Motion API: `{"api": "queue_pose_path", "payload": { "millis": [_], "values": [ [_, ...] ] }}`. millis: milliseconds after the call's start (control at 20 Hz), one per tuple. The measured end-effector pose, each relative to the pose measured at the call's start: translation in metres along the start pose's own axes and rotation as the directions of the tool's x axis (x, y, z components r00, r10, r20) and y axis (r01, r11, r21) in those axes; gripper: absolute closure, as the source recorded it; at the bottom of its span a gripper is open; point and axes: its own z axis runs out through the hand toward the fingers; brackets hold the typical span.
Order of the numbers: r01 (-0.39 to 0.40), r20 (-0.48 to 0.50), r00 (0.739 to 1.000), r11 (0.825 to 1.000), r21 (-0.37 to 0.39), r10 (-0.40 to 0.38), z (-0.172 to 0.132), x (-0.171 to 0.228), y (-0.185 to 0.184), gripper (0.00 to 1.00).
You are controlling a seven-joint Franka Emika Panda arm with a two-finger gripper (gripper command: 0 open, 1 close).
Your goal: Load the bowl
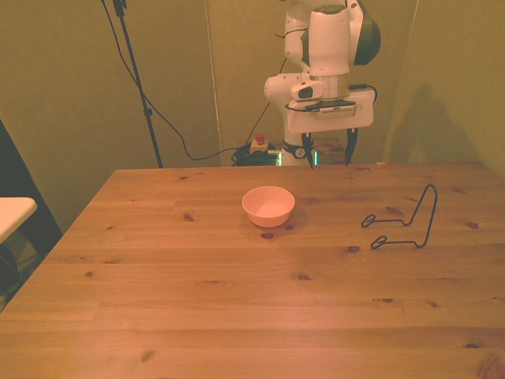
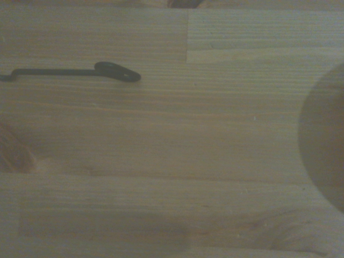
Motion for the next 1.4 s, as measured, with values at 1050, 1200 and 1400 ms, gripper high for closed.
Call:
{"api": "queue_pose_path", "payload": {
  "millis": [1050,1200,1400],
  "values": [
    [-0.230,-0.152,0.964,0.971,-0.058,0.220,0.053,0.097,0.005,0.00],
    [-0.240,-0.151,0.962,0.969,-0.058,0.229,0.061,0.107,0.003,1.00],
    [-0.250,-0.145,0.960,0.966,-0.063,0.239,0.069,0.117,0.003,1.00]
  ]
}}
